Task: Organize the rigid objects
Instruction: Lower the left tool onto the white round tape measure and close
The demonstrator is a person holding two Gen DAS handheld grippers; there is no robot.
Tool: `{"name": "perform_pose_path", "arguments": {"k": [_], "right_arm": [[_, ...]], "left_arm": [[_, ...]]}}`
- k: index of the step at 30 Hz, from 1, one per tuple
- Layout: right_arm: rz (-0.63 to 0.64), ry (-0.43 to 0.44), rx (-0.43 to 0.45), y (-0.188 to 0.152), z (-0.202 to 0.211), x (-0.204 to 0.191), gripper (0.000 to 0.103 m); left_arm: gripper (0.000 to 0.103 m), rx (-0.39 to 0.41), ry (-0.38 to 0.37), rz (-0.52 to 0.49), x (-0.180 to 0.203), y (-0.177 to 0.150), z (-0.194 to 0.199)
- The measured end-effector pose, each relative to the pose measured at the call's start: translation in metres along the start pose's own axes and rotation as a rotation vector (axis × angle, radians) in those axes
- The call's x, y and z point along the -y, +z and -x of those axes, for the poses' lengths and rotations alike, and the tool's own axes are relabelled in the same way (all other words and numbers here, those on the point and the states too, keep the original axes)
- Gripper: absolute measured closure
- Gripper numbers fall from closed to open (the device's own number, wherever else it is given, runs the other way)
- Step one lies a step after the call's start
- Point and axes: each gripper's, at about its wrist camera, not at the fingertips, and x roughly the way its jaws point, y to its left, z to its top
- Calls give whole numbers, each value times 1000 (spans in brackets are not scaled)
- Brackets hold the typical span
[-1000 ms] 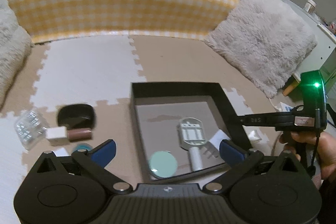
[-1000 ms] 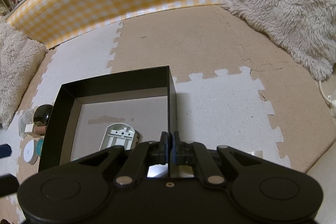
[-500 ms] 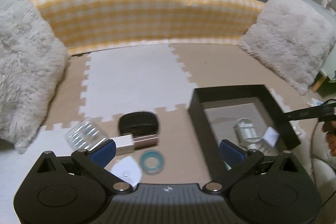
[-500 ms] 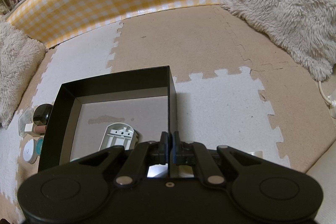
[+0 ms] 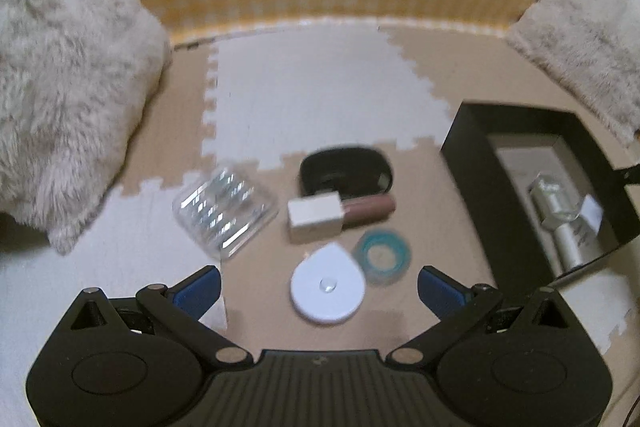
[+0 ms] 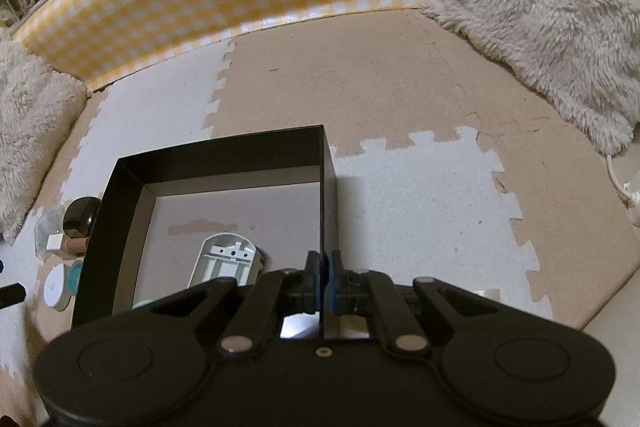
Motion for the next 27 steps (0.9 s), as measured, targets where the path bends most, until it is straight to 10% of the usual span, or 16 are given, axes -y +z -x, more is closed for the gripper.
{"name": "perform_pose_path", "arguments": {"k": [9, 27], "right_arm": [[9, -6, 0, 0, 0, -2, 98], [20, -13, -4, 0, -1, -3, 99]], "left_arm": [[39, -72, -25, -19, -5, -11, -24], [50, -49, -28, -97, 8, -7, -49]]}}
